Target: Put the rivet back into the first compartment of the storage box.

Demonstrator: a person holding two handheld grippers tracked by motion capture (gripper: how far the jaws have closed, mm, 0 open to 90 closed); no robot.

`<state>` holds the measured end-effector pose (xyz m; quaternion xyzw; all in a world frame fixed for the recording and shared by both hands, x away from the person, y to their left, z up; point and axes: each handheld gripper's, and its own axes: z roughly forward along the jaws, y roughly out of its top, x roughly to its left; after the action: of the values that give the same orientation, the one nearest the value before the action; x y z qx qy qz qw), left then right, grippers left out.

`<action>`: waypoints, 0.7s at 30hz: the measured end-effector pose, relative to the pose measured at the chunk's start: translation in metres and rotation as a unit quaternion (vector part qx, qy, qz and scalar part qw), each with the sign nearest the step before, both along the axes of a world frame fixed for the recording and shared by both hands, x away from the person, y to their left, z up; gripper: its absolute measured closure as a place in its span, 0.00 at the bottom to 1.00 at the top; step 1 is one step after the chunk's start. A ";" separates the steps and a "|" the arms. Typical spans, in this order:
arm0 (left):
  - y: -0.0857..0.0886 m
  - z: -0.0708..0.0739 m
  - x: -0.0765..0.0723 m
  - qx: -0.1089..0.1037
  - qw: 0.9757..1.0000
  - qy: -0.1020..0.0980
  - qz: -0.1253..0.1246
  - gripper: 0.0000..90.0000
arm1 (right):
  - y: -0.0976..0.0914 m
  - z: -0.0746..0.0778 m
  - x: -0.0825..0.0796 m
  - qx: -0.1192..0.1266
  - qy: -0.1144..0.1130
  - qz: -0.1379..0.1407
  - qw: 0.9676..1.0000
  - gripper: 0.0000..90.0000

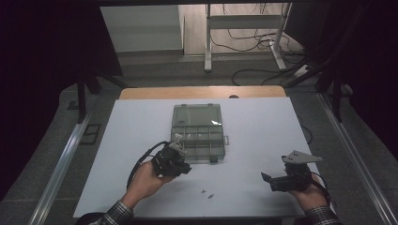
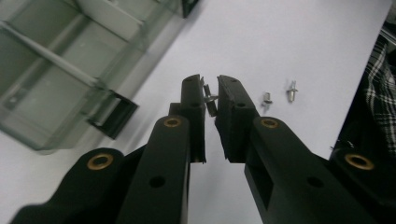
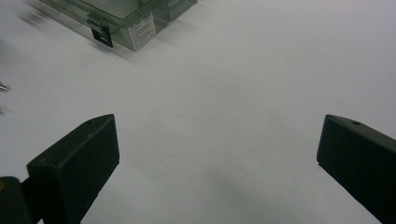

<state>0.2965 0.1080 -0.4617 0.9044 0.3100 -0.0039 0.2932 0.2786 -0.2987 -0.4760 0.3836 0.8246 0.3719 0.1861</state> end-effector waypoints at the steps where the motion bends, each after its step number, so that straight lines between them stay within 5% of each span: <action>1: 0.002 0.001 0.001 -0.001 1.000 -0.002 0.001 0.91 | 0.000 0.000 0.000 0.000 0.000 0.000 1.000 0.00; 10: 0.016 0.002 0.013 -0.006 1.000 -0.004 0.018 0.91 | -0.001 0.000 0.000 0.028 0.010 0.000 1.000 0.00; 21: 0.031 0.013 0.033 -0.009 0.999 -0.011 0.044 0.91 | -0.002 -0.001 0.000 0.020 0.011 0.004 1.000 0.00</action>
<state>0.3292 0.1387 -0.4490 0.8871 0.3463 0.0159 0.3046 0.2788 -0.3003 -0.4769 0.3878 0.8208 0.3844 0.1677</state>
